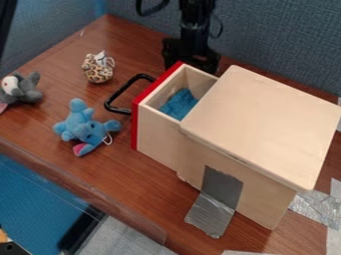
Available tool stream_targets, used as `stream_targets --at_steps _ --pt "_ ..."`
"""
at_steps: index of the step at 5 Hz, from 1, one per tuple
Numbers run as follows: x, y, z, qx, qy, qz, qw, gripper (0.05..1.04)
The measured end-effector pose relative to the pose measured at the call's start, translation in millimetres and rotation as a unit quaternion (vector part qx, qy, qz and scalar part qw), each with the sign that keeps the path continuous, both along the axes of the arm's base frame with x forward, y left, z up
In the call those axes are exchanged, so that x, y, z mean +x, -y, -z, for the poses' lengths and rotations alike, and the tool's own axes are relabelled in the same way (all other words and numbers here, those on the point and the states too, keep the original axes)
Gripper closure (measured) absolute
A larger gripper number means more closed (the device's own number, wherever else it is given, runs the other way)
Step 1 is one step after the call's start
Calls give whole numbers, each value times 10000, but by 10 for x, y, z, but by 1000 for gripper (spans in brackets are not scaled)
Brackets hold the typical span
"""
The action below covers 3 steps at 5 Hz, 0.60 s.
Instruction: Pick up the yellow banana and place it on top of the drawer
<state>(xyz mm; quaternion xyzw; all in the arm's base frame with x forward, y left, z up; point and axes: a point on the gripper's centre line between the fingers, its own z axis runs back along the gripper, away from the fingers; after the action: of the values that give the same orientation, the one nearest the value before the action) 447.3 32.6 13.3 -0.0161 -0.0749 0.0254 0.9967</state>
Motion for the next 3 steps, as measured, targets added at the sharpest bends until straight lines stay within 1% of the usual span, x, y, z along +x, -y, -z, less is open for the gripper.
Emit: stream_targets --at_steps 1,2,3 --pt "-3 -29 1 90 -10 -9 10000 398" --pt "-17 -49 3 120 -49 35 9999 567" --pt "25 -143 -94 105 -17 -48 9999 567"
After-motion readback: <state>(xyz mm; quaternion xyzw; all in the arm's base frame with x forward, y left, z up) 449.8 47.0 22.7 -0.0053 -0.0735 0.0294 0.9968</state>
